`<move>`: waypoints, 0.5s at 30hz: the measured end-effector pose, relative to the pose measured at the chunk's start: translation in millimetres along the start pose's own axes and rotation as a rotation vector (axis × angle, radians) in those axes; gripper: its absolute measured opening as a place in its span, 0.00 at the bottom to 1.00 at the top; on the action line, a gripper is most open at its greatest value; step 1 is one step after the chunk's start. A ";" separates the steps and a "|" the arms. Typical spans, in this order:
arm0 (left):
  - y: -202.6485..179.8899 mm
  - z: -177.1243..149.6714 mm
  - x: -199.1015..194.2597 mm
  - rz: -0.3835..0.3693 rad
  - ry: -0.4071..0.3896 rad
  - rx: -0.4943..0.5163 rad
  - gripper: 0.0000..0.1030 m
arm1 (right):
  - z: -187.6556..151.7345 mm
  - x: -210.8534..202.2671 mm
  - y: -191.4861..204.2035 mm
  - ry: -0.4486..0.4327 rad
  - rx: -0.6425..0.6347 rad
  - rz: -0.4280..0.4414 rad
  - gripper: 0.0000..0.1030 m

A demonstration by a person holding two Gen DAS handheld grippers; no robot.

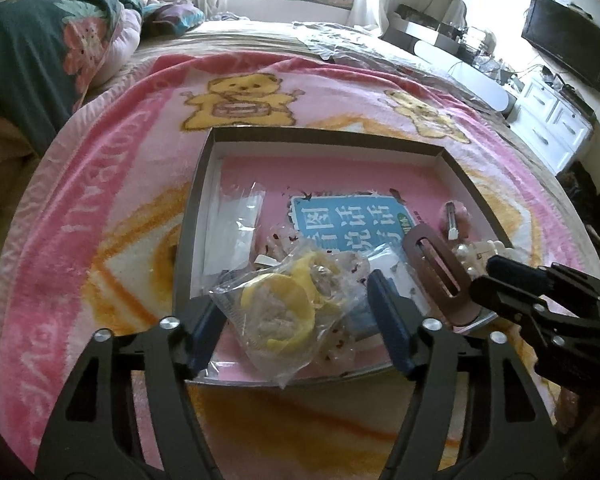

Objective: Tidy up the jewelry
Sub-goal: 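Carry the ring bag and brown barrette over the box with both tools, then lower the ring bag and barrette into the box and open both tools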

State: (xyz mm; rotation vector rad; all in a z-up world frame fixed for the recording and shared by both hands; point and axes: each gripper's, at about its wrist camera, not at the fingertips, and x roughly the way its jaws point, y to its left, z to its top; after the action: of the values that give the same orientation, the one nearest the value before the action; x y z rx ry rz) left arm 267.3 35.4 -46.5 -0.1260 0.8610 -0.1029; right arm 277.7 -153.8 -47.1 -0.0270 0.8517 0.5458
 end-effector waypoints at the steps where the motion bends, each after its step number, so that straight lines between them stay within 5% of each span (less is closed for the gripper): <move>1: -0.7 0.7 -2.3 -0.001 -0.004 -0.001 0.60 | -0.5 -3.2 0.4 -0.004 -0.002 -0.002 0.44; 10: -4.6 8.8 -41.2 -0.020 -0.072 -0.029 0.86 | -6.0 -41.5 3.8 -0.072 -0.005 -0.022 0.75; 15: -7.6 10.3 -67.6 -0.030 -0.106 -0.044 0.91 | -9.1 -64.7 6.7 -0.107 -0.014 -0.033 0.79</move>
State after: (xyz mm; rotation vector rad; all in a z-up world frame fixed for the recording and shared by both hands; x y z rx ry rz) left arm 231.1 38.1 12.0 -0.1837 0.7560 -0.1045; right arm 233.8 -179.1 -5.3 -0.0245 0.7416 0.5175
